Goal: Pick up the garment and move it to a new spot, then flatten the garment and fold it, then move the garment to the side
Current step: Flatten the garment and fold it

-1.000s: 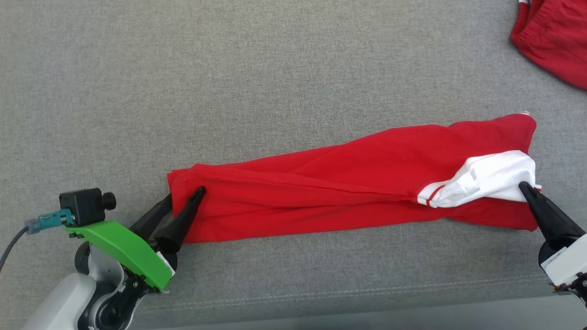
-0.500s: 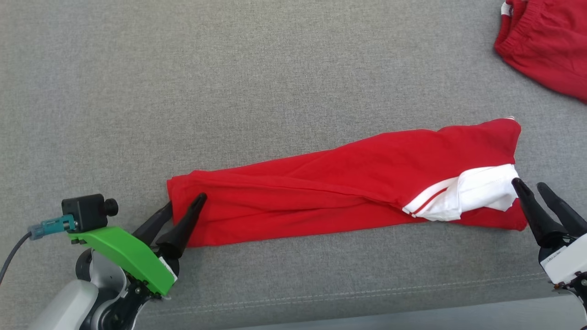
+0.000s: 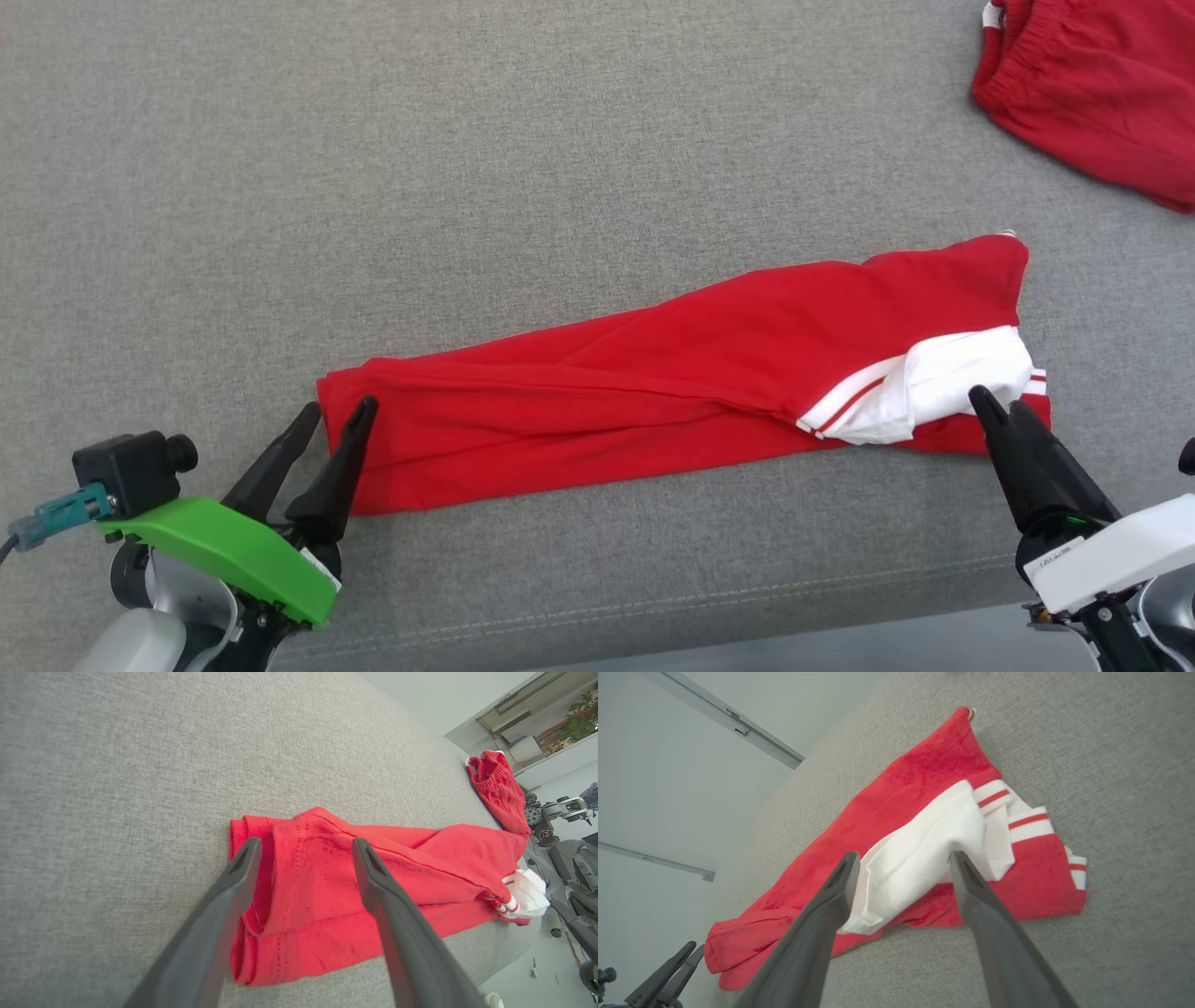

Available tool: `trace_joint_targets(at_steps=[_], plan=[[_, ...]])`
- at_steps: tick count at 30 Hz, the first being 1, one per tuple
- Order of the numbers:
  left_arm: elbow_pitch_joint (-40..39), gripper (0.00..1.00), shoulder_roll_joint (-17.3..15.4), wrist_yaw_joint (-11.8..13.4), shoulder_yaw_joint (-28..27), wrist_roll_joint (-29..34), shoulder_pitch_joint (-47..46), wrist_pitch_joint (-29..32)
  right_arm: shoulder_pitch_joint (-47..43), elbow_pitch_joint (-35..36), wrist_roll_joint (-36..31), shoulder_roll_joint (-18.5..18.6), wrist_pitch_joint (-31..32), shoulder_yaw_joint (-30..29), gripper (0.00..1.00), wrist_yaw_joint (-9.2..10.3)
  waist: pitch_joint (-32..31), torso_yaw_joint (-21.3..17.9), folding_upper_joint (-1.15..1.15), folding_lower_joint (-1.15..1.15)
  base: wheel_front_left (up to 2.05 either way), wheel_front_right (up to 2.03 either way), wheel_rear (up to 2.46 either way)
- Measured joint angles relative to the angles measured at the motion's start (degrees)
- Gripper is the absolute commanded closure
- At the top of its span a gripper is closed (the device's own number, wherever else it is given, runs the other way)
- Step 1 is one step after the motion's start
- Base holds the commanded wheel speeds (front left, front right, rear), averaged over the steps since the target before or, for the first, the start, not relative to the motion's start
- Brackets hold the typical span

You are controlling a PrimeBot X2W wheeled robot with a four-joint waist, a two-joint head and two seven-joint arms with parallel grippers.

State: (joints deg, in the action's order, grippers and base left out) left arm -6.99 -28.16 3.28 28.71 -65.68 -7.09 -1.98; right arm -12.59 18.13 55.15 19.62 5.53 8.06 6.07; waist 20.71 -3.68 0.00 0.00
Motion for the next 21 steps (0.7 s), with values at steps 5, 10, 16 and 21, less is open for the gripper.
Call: trace_joint_targets(at_steps=[5, 10, 16, 21], plan=[[-1.74, 0.0, -0.02, 1.38, 0.15, 3.42, 1.65, -2.42, -1.62, -0.08, 2.71, -4.81, -2.43, 0.77, 0.0, -0.11, -0.64, -0.43, 0.0, 0.0, 0.0, 0.0, 0.0], [-3.58, 0.0, 0.16, 2.3, -0.03, 6.99, 3.2, -5.98, -3.47, -2.67, 4.66, -8.39, -4.91, 1.63, 0.0, -0.94, -1.56, -0.36, 0.0, 0.0, 0.0, 0.0, 0.0], [-4.26, 0.0, 1.26, 2.87, -0.29, 10.05, 4.9, -9.17, -3.91, -6.16, 7.87, -11.92, -7.56, 0.56, 0.0, -1.54, -2.6, 0.31, 0.0, 0.0, 0.0, 0.0, 0.0], [-4.17, 0.0, 2.07, 3.38, -0.49, 12.22, 7.32, -10.17, -4.11, -9.14, 11.93, -14.51, -8.75, -0.65, 0.0, -3.18, -3.5, 0.96, 0.0, 0.0, 0.0, 0.0, 0.0]])
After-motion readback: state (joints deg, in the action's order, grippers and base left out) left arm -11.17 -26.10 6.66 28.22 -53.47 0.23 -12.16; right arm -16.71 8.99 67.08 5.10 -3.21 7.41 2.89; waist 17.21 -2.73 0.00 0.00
